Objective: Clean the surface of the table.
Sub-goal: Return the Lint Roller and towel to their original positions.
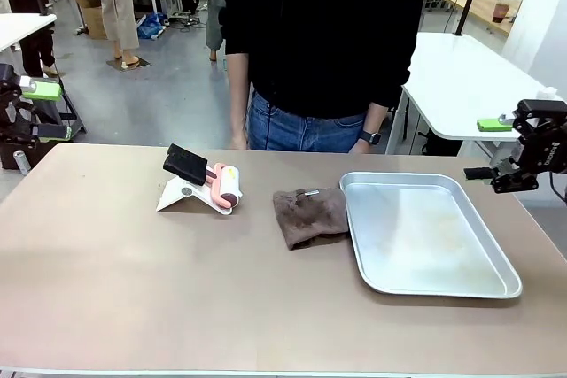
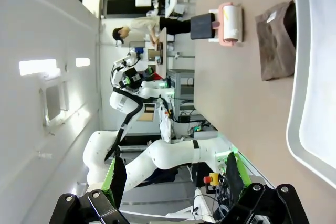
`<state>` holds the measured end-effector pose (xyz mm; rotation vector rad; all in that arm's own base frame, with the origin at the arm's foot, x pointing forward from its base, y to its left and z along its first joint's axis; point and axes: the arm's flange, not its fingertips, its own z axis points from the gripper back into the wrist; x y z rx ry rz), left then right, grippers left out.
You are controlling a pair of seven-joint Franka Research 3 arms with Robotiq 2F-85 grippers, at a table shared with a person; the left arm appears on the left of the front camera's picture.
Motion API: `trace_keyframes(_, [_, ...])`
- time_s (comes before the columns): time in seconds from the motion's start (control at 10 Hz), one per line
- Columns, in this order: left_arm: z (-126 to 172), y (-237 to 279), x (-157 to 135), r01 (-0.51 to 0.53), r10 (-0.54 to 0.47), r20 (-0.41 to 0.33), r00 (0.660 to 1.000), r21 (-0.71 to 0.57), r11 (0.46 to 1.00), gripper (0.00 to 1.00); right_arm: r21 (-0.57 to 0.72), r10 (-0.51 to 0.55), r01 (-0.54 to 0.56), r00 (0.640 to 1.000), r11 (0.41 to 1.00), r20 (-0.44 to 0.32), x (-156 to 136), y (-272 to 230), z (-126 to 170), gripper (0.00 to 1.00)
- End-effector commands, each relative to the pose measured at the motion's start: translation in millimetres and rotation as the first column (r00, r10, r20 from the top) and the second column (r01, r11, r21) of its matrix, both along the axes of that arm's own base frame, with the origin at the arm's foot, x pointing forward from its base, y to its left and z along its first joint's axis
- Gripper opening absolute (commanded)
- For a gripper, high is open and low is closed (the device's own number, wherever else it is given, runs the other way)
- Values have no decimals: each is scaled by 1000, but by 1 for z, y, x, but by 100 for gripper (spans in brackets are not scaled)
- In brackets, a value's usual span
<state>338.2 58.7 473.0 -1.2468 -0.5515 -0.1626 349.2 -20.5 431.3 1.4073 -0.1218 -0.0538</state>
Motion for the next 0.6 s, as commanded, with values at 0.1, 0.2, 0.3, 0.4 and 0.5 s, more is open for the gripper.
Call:
trace_keyframes(0.1, [1,2,-1,6,-6,19,1000,-5,1000,100,8,-17,17,1000,1000,3,1,1,5,100])
trace_keyframes(0.2, [1,2,-1,6,-6,19,1000,-5,1000,100,8,-17,17,1000,1000,3,1,1,5,100])
trace_keyframes(0.3, [1,2,-1,6,-6,19,1000,-5,1000,100,8,-17,17,1000,1000,3,1,1,5,100])
trace_keyframes(0.4, [1,2,-1,6,-6,19,1000,-5,1000,100,8,-17,17,1000,1000,3,1,1,5,100])
trace_keyframes(0.5, [1,2,-1,6,-6,19,1000,-5,1000,100,8,-17,17,1000,1000,3,1,1,5,100])
